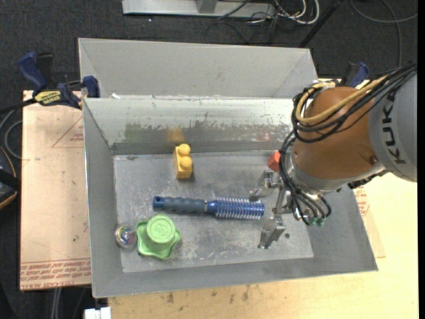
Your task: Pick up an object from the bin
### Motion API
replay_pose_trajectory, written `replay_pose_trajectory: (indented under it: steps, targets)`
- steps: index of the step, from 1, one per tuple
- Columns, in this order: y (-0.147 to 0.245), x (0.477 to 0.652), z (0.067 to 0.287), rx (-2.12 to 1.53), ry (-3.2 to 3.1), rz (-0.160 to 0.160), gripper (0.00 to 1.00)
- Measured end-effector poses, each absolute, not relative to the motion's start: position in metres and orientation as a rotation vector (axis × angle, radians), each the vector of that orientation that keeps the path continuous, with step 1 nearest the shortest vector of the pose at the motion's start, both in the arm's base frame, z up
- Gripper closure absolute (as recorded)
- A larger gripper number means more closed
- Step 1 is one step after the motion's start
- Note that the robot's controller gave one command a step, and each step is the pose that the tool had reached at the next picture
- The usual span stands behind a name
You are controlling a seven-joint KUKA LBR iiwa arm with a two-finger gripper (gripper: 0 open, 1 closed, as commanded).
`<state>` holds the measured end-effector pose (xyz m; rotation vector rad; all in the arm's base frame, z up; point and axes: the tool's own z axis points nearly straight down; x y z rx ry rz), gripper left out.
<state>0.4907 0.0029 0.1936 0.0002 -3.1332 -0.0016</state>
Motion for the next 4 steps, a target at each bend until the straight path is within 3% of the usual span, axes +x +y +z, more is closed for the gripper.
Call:
replay_pose_trajectory:
  steps: [1, 2, 3, 4]
  targets:
    - [0.006, 0.548, 0.072, 0.145, -3.146, -0.003, 0.00]
    - [0.006, 0.551, 0.078, 0.144, -3.158, -0.002, 1.00]
    - [0.016, 0.547, 0.191, 0.176, -3.146, 0.000, 1.00]
    - [0.013, 0.543, 0.239, 0.661, -3.077, 0.001, 1.00]
